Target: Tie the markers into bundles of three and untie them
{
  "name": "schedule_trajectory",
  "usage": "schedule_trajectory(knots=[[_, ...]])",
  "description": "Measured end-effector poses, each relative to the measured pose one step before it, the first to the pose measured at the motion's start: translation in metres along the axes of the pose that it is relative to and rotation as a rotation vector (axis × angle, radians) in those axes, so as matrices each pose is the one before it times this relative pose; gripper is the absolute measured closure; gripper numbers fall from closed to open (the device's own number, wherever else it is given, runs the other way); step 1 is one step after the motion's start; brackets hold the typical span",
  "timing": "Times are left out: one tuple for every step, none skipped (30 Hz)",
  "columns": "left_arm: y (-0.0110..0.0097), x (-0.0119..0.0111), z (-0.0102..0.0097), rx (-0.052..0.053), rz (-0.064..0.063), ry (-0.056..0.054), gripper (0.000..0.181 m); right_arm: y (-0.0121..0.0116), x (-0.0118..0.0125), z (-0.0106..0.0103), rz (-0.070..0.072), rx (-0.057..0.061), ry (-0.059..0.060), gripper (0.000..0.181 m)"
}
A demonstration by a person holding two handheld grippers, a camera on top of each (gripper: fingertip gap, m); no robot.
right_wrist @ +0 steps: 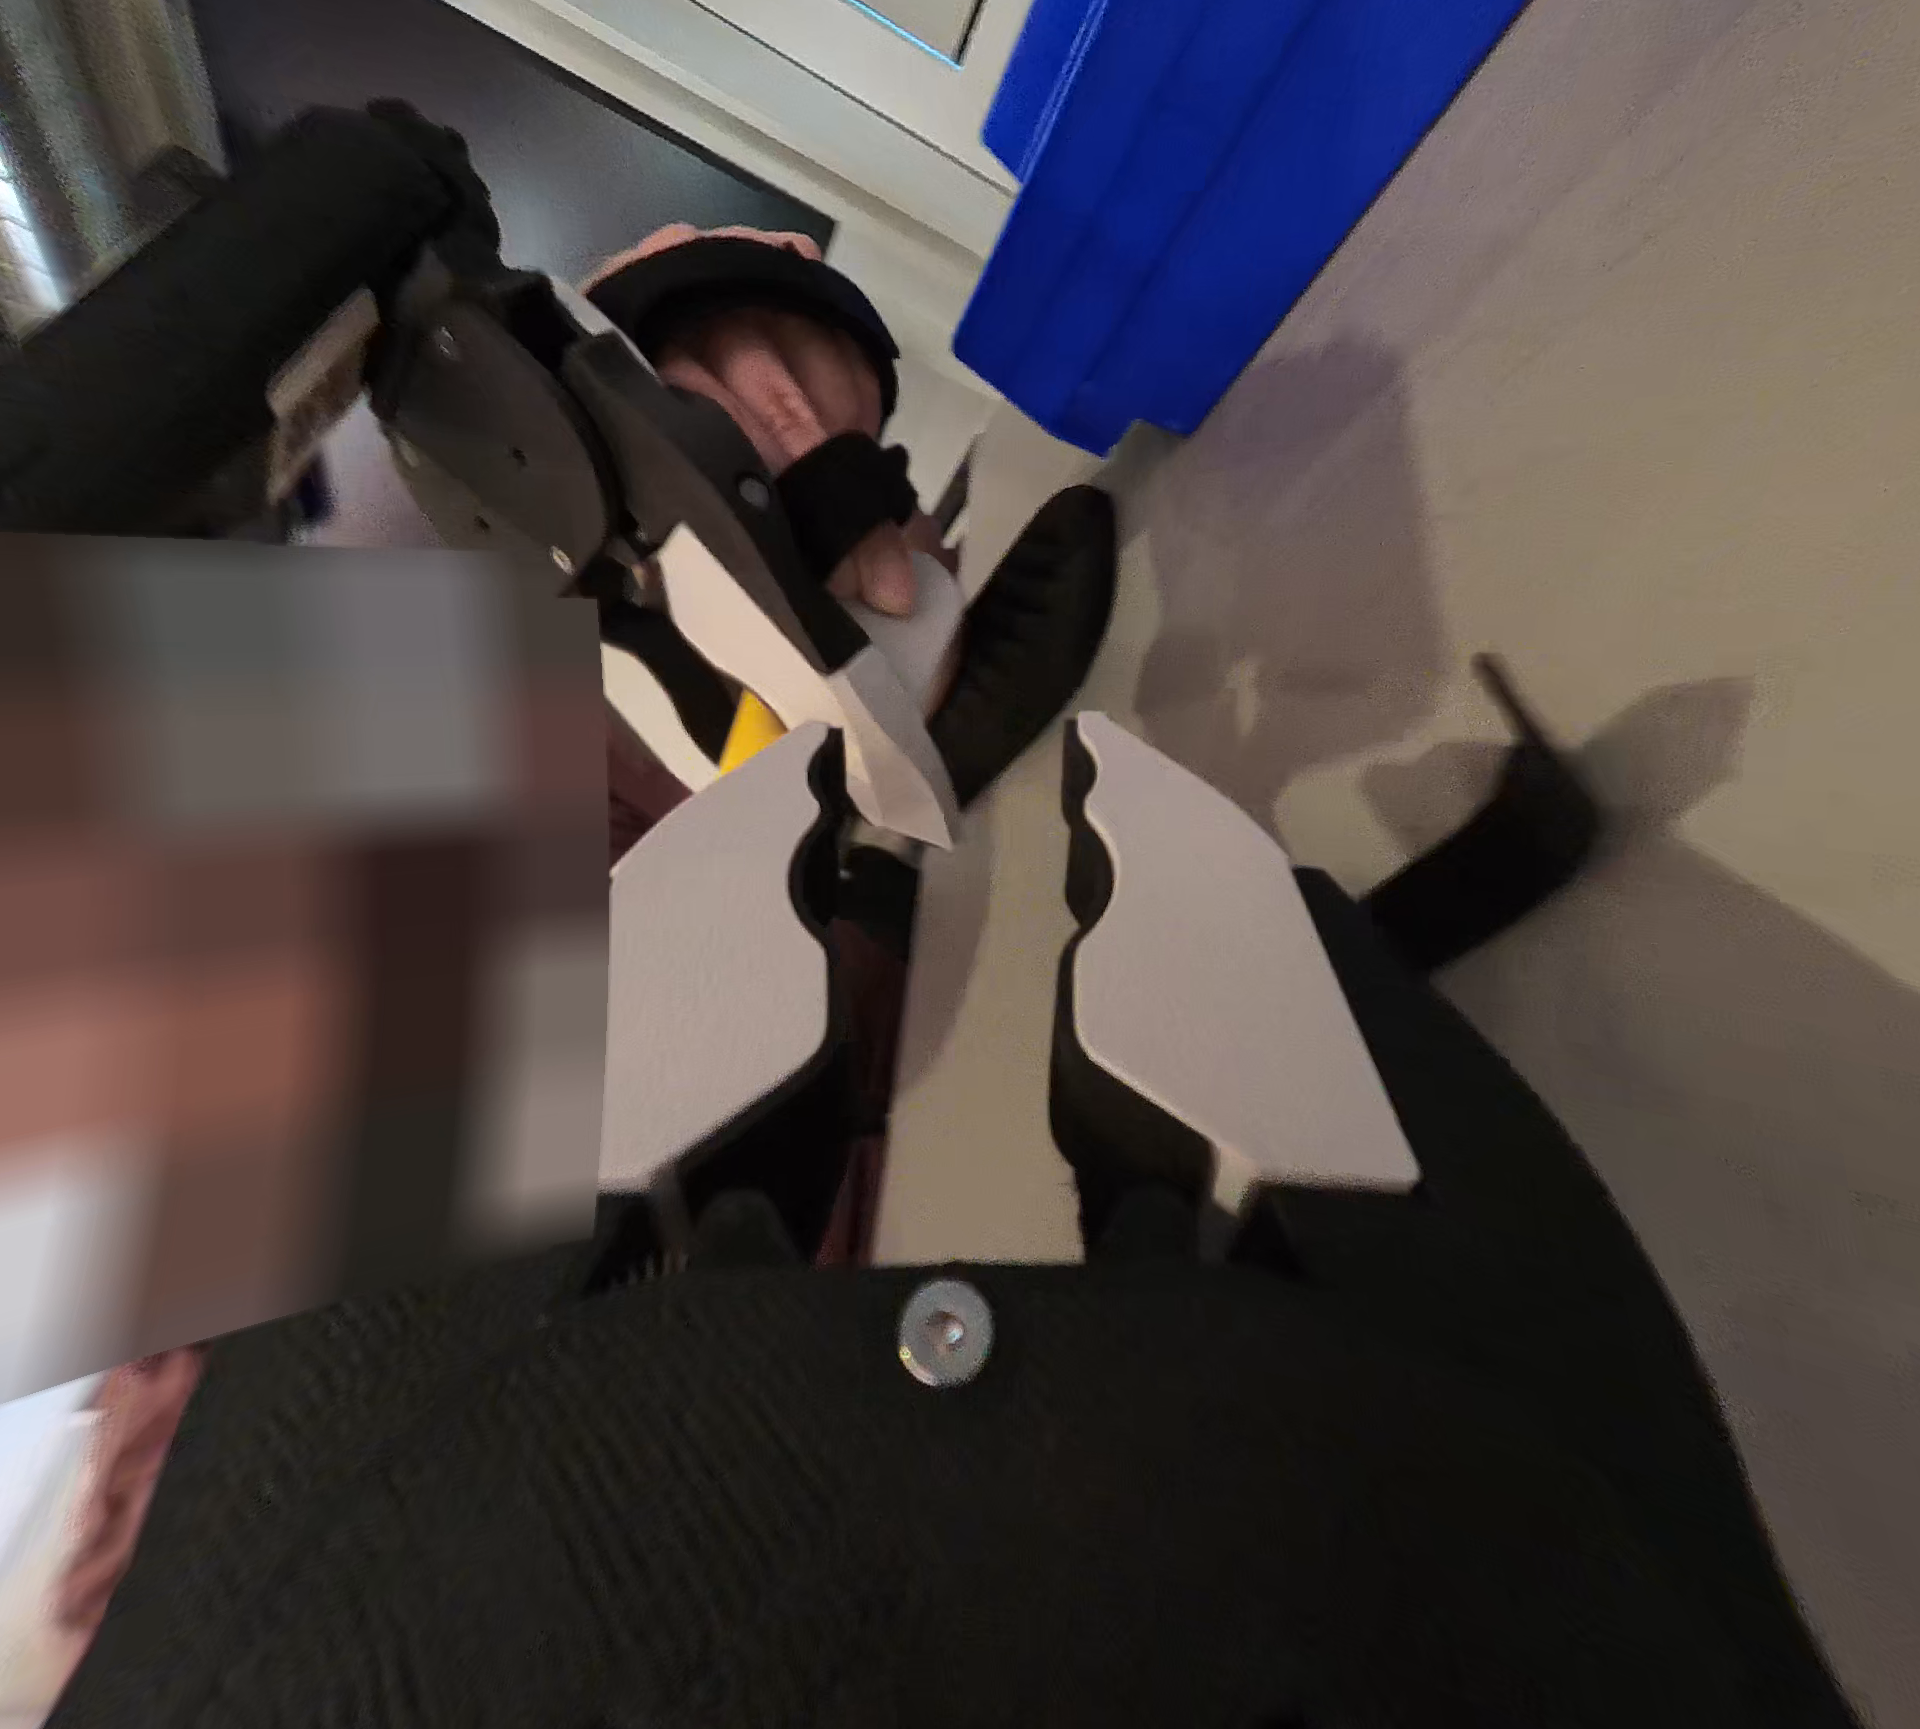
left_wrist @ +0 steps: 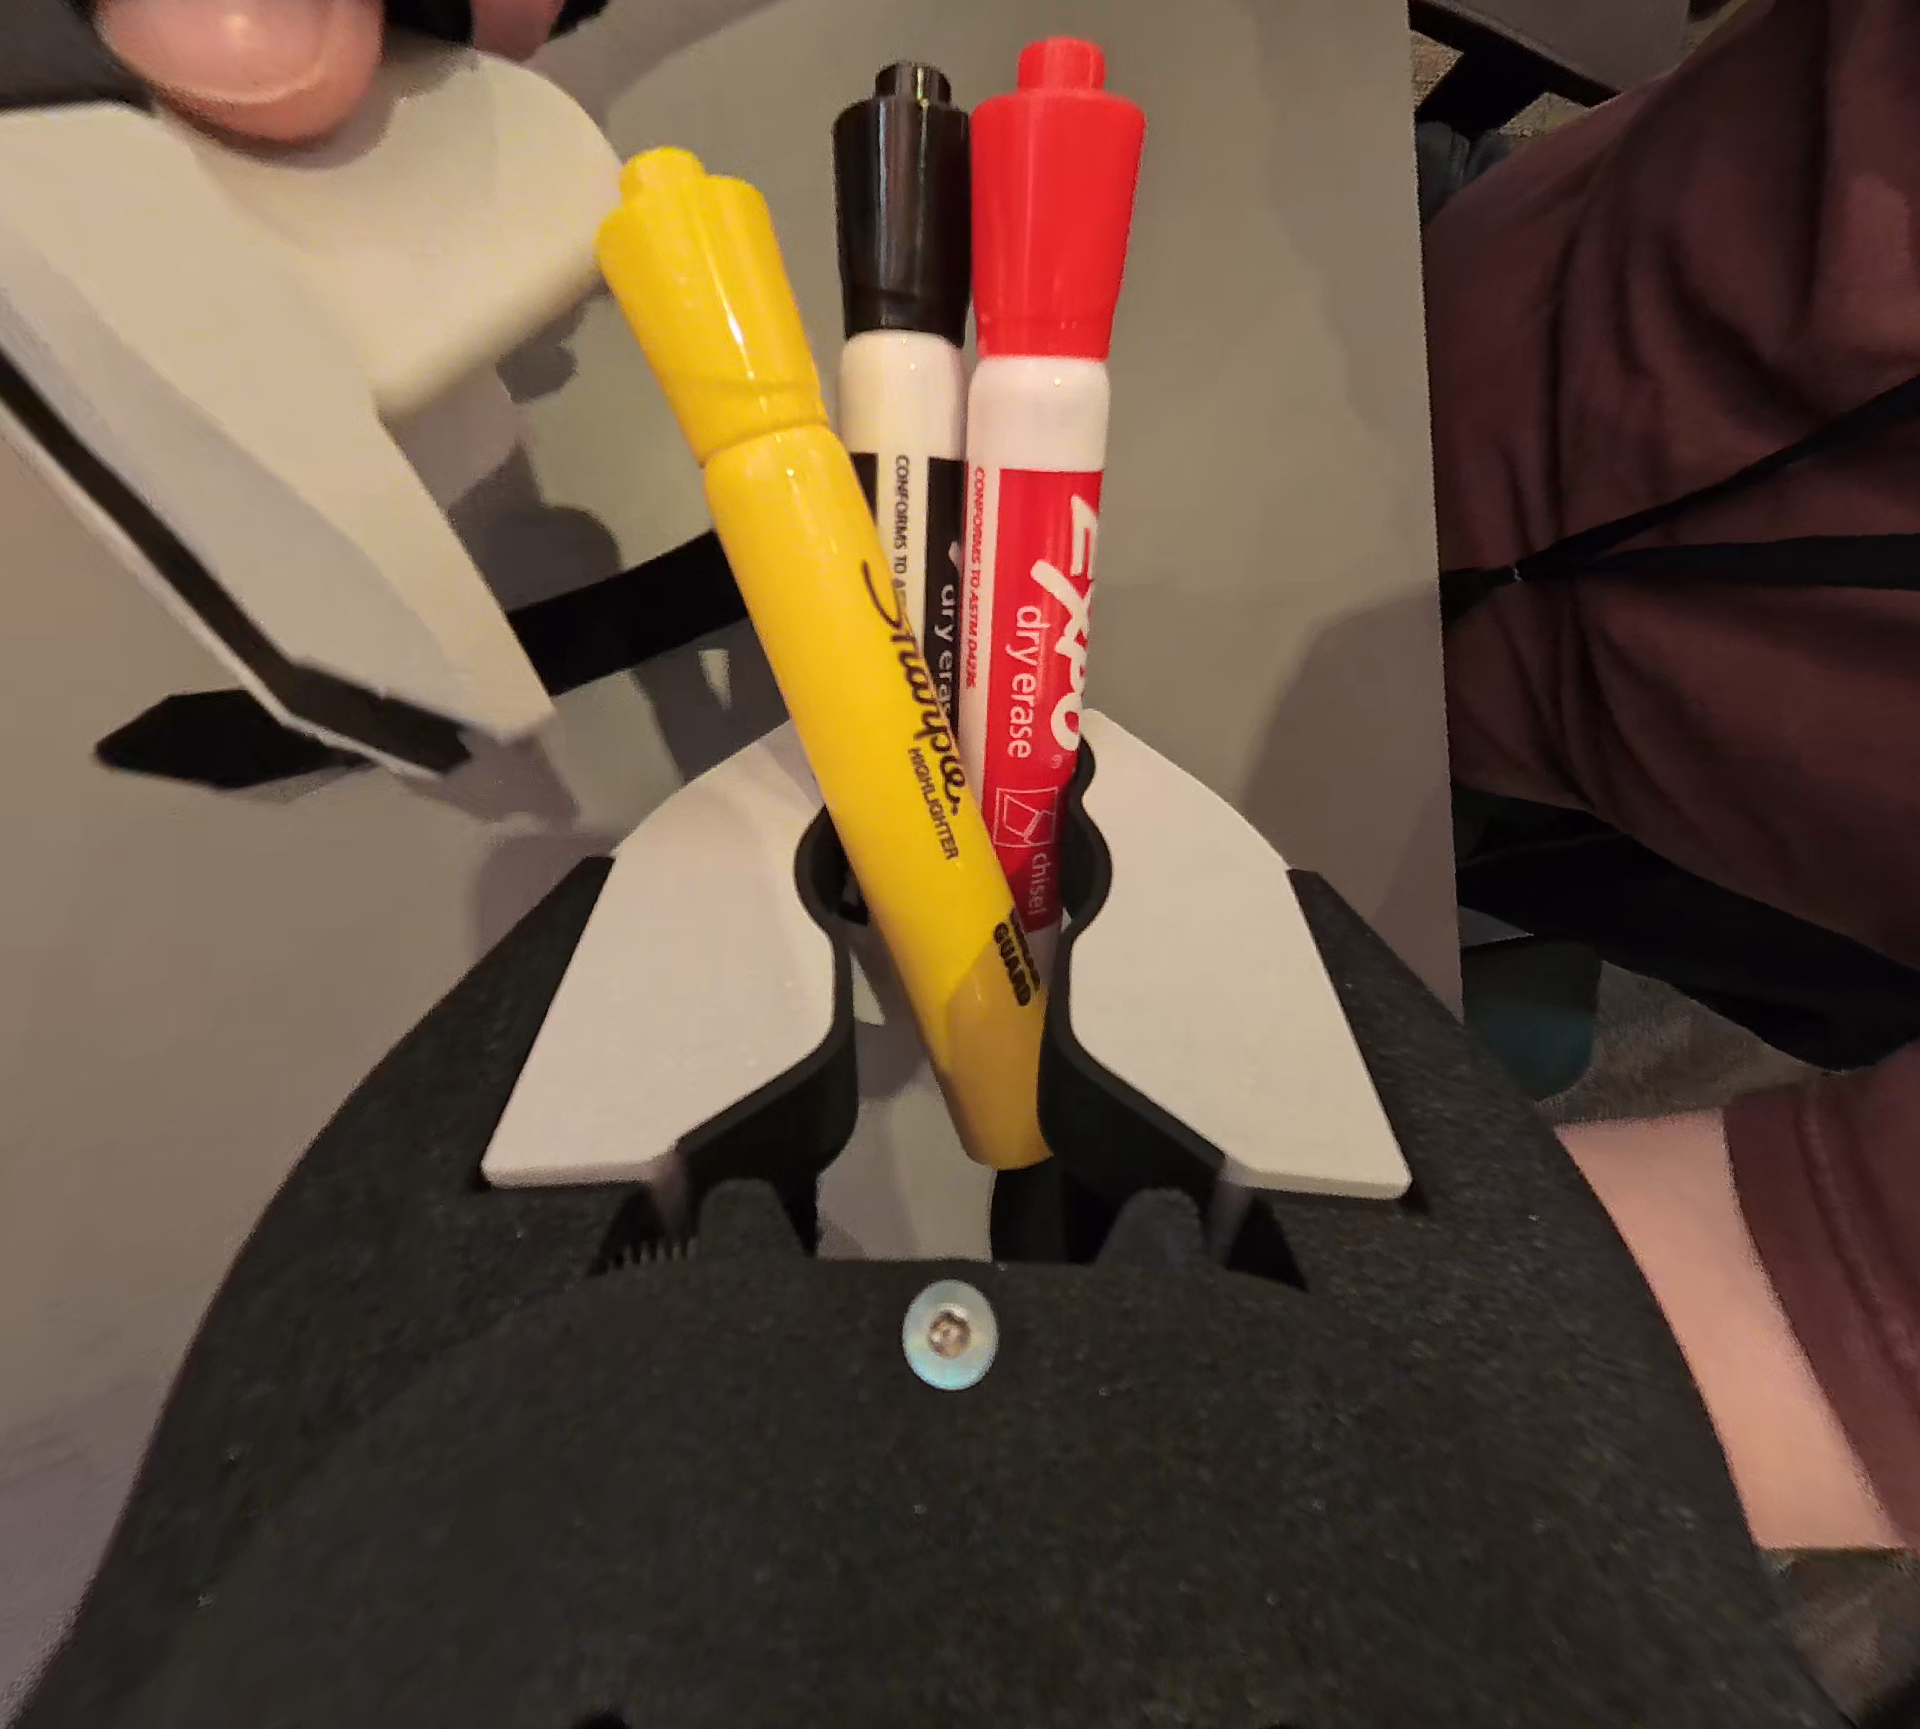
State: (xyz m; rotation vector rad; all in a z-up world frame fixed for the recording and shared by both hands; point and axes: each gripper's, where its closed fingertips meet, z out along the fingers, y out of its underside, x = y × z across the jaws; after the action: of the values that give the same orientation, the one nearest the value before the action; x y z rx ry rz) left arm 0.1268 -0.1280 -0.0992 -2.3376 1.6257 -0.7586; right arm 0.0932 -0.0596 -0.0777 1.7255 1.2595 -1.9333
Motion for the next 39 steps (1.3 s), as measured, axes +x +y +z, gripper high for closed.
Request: schedule_trajectory(knots=[[0.00123,-0.00145,-0.00280,0.0044,-0.0061,-0.0104,0.143,-0.00111,0.00316,-0.00403,-0.0411,0.0046,0.0335,0.137],[0.00095,-0.00145,-0.00346,0.0079,-0.0089,-0.0119,0.143,-0.00168,0.00211,-0.00502,-0.0431,0.0141,0.0312,0.140],[0.00141,-0.00249,-0.00368,0.0054,-0.0122,-0.0172,0.143,-0.00195,0.00033,-0.00575,-0.0585,0.0191,0.0291,0.140],[0.00234,-0.00351,-0.00347,-0.0006,-0.0114,-0.0246,0.143,-0.00149,-0.00151,-0.00633,-0.0915,0.0160,0.0272,0.140],[0.00263,-0.00329,-0.00301,-0.0027,-0.0092,-0.0214,0.143,-0.00159,-0.00071,-0.00739,-0.1180,0.0136,0.0401,0.140],[0.00254,-0.00356,-0.00252,-0.0041,-0.0063,-0.0237,0.143,-0.00232,-0.00042,-0.00847,-0.1405,0.0149,0.0472,0.140],[0.00223,-0.00377,-0.00216,-0.0048,-0.0045,-0.0260,0.143,-0.00284,-0.00347,-0.00833,-0.1531,0.0186,0.0344,0.140],[0.00219,-0.00381,-0.00146,-0.0086,-0.0053,-0.0267,0.143,-0.00380,-0.00573,-0.00773,-0.1436,0.0189,0.0254,0.142],[0.00166,-0.00344,-0.00117,-0.0075,-0.0022,-0.0260,0.143,-0.00533,-0.00387,-0.00669,-0.1152,0.0171,0.0362,0.144],[0.00071,-0.00226,-0.00094,-0.0041,0.0038,-0.0213,0.143,-0.00690,-0.00280,-0.00505,-0.0857,0.0173,0.0360,0.144],[0.00016,-0.00064,-0.00082,-0.0022,0.0115,-0.0133,0.143,-0.00890,-0.00552,-0.00310,-0.0631,0.0218,0.0108,0.144],[-0.00074,0.00031,-0.00101,0.0028,0.0185,-0.0103,0.143,-0.01011,-0.00690,-0.00124,-0.0421,0.0237,-0.0053,0.143],[-0.00114,-0.00034,-0.00115,0.0027,0.0261,-0.0180,0.143,-0.00970,-0.00707,0.00065,-0.0248,0.0182,-0.0128,0.136],[-0.00053,-0.00031,-0.00119,0.0001,0.0294,-0.0220,0.143,-0.00848,-0.00744,0.00235,-0.0128,0.0093,-0.0182,0.128],[-0.00062,0.00065,-0.00100,-0.0013,0.0184,-0.0121,0.143,-0.00575,-0.00665,0.00363,-0.0047,-0.0016,-0.0174,0.121],[-0.00044,0.00172,-0.00064,-0.0029,0.0074,0.0006,0.143,-0.00189,-0.00367,0.00424,0.0056,-0.0130,-0.0059,0.118],[-0.00052,0.00076,-0.00051,-0.0014,0.0057,-0.0032,0.143,0.00062,-0.00330,0.00439,0.0173,-0.0144,-0.0164,0.116],[-0.00072,-0.00036,-0.00055,-0.0010,0.0019,-0.0077,0.143,0.00070,-0.00378,0.00445,0.0311,0.0026,-0.0341,0.117],[-0.00028,0.00015,-0.00021,-0.0013,0.0003,-0.0023,0.143,0.00132,-0.00120,0.00403,0.0495,0.0106,-0.0287,0.117],[-0.00032,0.00034,0.00005,0.0004,0.0040,-0.0009,0.143,0.00276,0.00132,0.00327,0.0612,0.0007,-0.0229,0.115],[0.00001,0.00080,0.00073,-0.0024,0.0011,0.0049,0.143,0.00245,0.00096,0.00250,0.0569,-0.0003,-0.0273,0.115],[0.00060,0.00092,0.00128,-0.0056,-0.0036,0.0087,0.143,0.00117,-0.00036,0.00159,0.0370,0.0031,-0.0294,0.116],[0.00110,-0.00031,0.00165,-0.0080,-0.0068,0.0050,0.143,0.00077,-0.00068,0.00079,0.0127,0.0042,-0.0210,0.118],[0.00154,-0.00091,0.00174,-0.0067,-0.0142,0.0064,0.143,0.00133,-0.00021,-0.00003,-0.0033,0.0031,-0.0080,0.121],[0.00249,-0.00166,0.00194,-0.0110,-0.0175,0.0056,0.143,0.00215,0.00091,-0.00063,-0.0093,-0.0021,0.0049,0.122],[0.00388,-0.00478,0.00205,-0.0188,-0.0125,-0.0164,0.143,0.00292,0.00256,-0.00149,-0.0125,-0.0050,0.0176,0.122],[0.00531,-0.00537,0.00215,-0.0282,-0.0125,-0.0218,0.143,0.00347,0.00436,-0.00268,-0.0183,-0.0037,0.0284,0.124],[0.00496,-0.00314,0.00228,-0.0242,-0.0095,-0.0087,0.143,0.00451,0.00563,-0.00347,-0.0226,-0.0041,0.0364,0.126],[0.00462,-0.00258,0.00182,-0.0205,-0.0025,-0.0092,0.143,0.00672,0.00641,-0.00366,-0.0218,-0.0153,0.0395,0.129],[0.00500,-0.00200,0.00172,-0.0241,-0.0043,-0.0086,0.143,0.00976,0.00461,-0.00279,-0.0223,-0.0325,0.0285,0.133],[0.00535,-0.00141,0.00167,-0.0264,-0.0089,-0.0037,0.143,0.01027,0.00060,-0.00078,-0.0230,-0.0348,0.0067,0.136],[0.00455,-0.00245,0.00135,-0.0222,-0.0062,-0.0102,0.143,0.01009,-0.00136,0.00122,-0.0243,-0.0379,-0.0025,0.142],[0.00328,-0.00290,0.00122,-0.0140,-0.0074,-0.0100,0.143,0.01070,-0.00149,0.00306,-0.0281,-0.0492,0.0008,0.144],[0.00225,-0.00282,0.00092,-0.0062,-0.0104,-0.0058,0.143,0.01076,-0.00257,0.00467,-0.0322,-0.0560,-0.0012,0.144],[0.00170,-0.00193,0.00048,-0.0008,-0.0105,0.0009,0.143,0.01162,-0.00341,0.00582,-0.0345,-0.0688,-0.0032,0.144],[0.00125,-0.00182,-0.00014,0.0043,-0.0050,-0.0012,0.143,0.01150,-0.00433,0.00653,-0.0335,-0.0721,-0.0085,0.144],[0.00174,-0.00116,-0.00055,0.0022,-0.0062,0.0010,0.143,0.00898,-0.00534,0.00699,-0.0286,-0.0575,-0.0132,0.141],[0.00206,-0.00187,-0.00078,-0.0013,-0.0067,-0.0061,0.143,0.00723,-0.00595,0.00679,-0.0218,-0.0514,-0.0175,0.139],[0.00212,-0.00153,-0.00092,-0.0019,-0.0076,-0.0055,0.143,0.00560,-0.00509,0.00642,-0.0191,-0.0467,-0.0121,0.139]])
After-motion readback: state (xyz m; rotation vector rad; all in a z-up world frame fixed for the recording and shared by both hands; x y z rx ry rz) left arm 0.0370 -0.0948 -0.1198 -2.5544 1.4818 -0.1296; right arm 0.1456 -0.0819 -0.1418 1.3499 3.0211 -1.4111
